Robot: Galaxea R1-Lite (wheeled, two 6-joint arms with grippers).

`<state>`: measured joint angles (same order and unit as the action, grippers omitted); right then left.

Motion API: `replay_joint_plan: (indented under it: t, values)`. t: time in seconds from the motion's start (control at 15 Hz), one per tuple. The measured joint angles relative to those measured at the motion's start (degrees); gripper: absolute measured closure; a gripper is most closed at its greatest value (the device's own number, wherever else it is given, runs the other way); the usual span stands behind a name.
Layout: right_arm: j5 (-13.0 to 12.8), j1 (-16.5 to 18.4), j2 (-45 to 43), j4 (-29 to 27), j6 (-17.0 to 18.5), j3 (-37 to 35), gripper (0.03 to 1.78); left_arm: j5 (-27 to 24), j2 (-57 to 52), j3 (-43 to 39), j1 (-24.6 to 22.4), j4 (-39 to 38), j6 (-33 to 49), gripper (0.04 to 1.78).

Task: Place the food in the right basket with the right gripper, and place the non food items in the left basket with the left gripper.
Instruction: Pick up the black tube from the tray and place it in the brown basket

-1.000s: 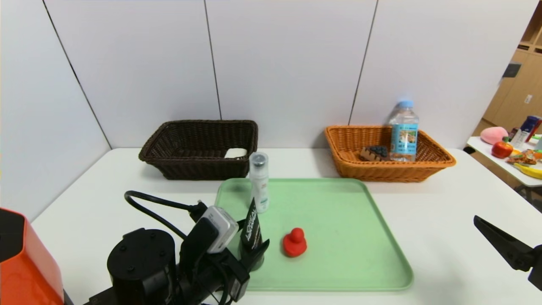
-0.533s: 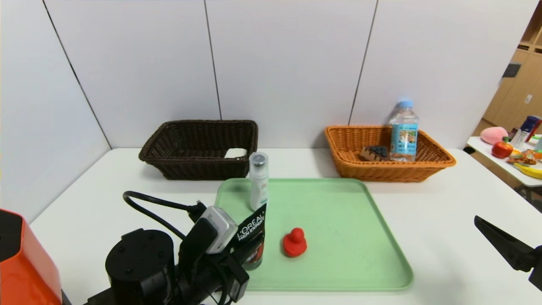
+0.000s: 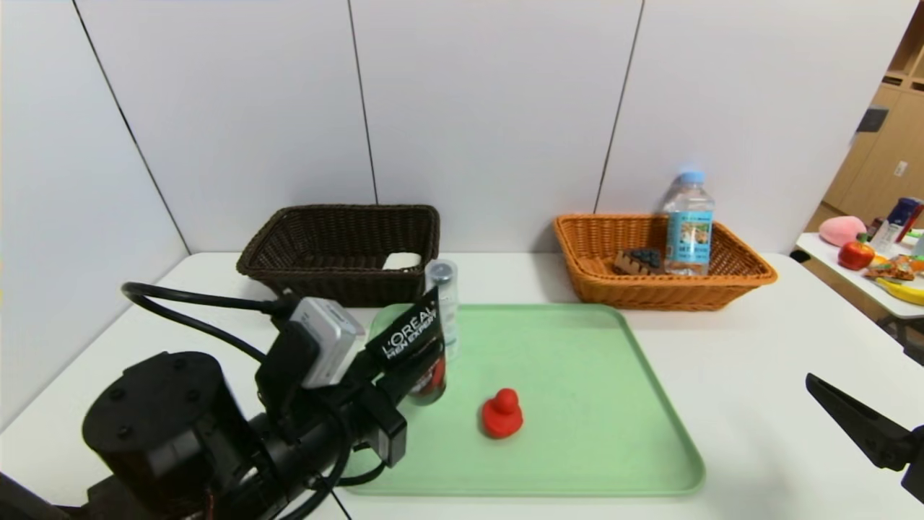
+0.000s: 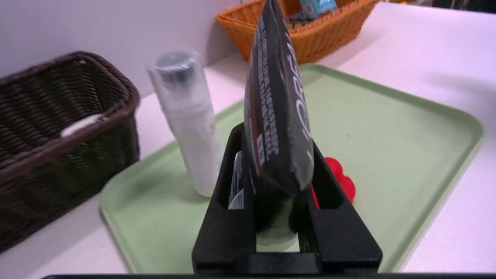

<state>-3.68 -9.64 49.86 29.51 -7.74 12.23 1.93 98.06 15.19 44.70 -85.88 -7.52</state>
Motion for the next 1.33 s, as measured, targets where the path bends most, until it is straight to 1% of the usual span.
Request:
replay_joint_plan:
  t: [0.13, 0.2, 0.47, 0.6, 0.73, 0.93, 1.2, 1.33]
  values:
    - [0.2, 0.0, 0.1, 0.0, 0.0, 0.1, 0.11, -2.9, -3.4, 0.8, -3.8, 3.4, -0.1, 1.5]
    - [0.2, 0.0, 0.2, 0.1, -0.1, 0.4, 0.11, -4.3, -4.7, 2.0, -6.6, 5.2, -0.2, 1.5]
    - [0.1, 0.0, 0.3, 0.3, 0.0, 0.9, 0.11, -11.5, -8.1, 12.2, -21.9, 15.8, -0.1, 1.5]
    - [0.1, 0.0, 0.3, 0.4, 0.0, 1.0, 0.11, -14.2, -7.8, 17.8, -27.3, 20.6, -0.2, 1.5]
    - [0.1, 0.0, 0.3, 0.4, 0.0, 1.1, 0.11, -14.8, -5.6, 22.8, -30.1, 21.6, -0.2, 1.5]
    - [0.1, 0.0, 0.3, 0.3, 0.0, 1.3, 0.11, -14.8, 0.1, 29.2, -32.6, 22.1, -0.6, 1.5]
    - [0.0, 0.0, 0.0, 0.4, -0.1, 1.3, 0.11, -14.9, 9.5, 36.1, -37.2, 22.1, -4.6, 1.5]
    - [0.0, 0.0, -0.4, 0.1, 0.0, 0.8, 0.11, -14.9, 13.1, 38.9, -39.1, 22.2, -5.2, 1.5]
